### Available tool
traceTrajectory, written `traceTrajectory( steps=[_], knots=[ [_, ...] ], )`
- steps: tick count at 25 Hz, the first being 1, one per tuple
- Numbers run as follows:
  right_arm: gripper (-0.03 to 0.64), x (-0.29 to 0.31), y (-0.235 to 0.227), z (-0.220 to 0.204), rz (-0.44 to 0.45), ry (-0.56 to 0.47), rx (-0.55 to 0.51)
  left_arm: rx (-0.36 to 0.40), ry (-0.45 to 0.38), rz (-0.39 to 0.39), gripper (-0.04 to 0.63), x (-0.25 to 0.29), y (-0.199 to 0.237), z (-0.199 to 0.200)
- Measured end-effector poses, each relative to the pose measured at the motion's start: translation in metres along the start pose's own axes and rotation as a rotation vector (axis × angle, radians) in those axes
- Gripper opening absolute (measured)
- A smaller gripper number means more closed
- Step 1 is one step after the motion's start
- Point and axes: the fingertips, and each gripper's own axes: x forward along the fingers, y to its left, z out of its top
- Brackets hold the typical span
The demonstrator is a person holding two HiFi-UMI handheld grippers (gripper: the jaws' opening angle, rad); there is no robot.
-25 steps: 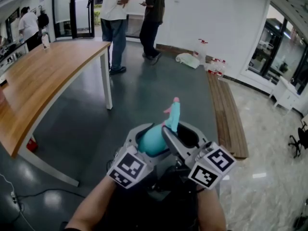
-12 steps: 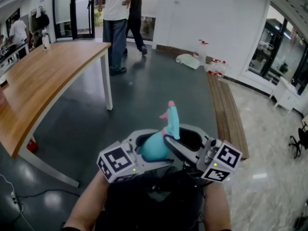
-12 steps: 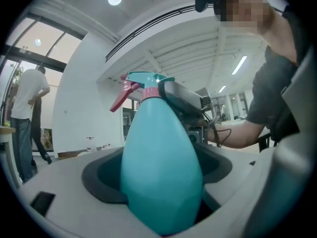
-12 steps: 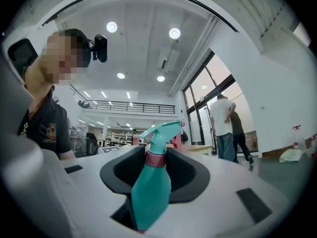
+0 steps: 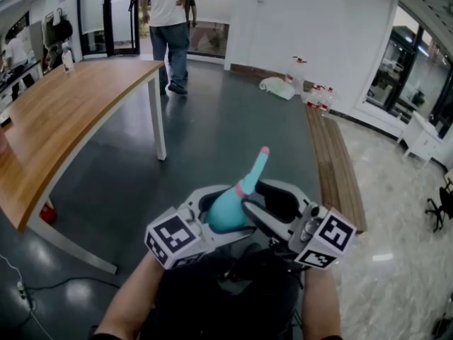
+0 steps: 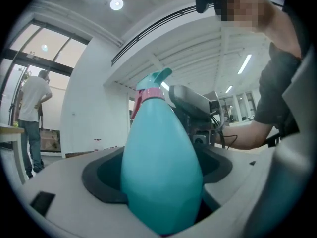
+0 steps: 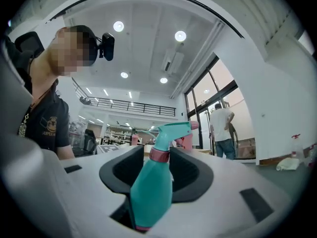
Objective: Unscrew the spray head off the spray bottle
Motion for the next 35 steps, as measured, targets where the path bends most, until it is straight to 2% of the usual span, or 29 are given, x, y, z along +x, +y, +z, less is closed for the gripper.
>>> traceTrajectory(
  steps=[3, 7, 10, 19, 25, 28, 32, 35],
  knots=[
    [0.153, 0.001, -0.006, -0.001, -0.073, 0.002, 0.016, -0.009, -0.009, 0.097, 0.419, -0.003, 0.015, 0.002],
    [0.153, 0.005, -0.012, -0.002, -0.2, 0.012, 0.045, 0.018, 0.01, 0.24, 0.419, -0.003, 0.032, 0.0],
    [0.153, 0.01, -0.009, -0.002, -0.245, 0.017, 0.093, 0.032, 0.028, 0.288, 0.419, -0.001, 0.033, -0.004],
    [0.153, 0.017, -0.015, -0.006, -0.331, 0.069, 0.102, 0.02, 0.027, 0.32, 0.419, 0.0, 0.033, -0.008],
    [0.153, 0.027, -0.022, -0.005, -0.426, 0.134, 0.055, 0.02, 0.006, 0.419, 0.419, 0.0, 0.041, -0.007],
    [0.152, 0.031, -0.026, -0.006, -0.47, 0.167, 0.029, 0.015, 0.008, 0.438, 0.419, 0.001, 0.042, -0.008],
    [0.153, 0.032, -0.026, -0.007, -0.453, 0.172, 0.035, 0.007, 0.006, 0.426, 0.419, -0.002, 0.041, -0.008],
    [0.161, 0.032, -0.021, -0.004, -0.374, 0.164, 0.046, 0.01, -0.009, 0.372, 0.419, -0.003, 0.035, -0.004]
  ],
)
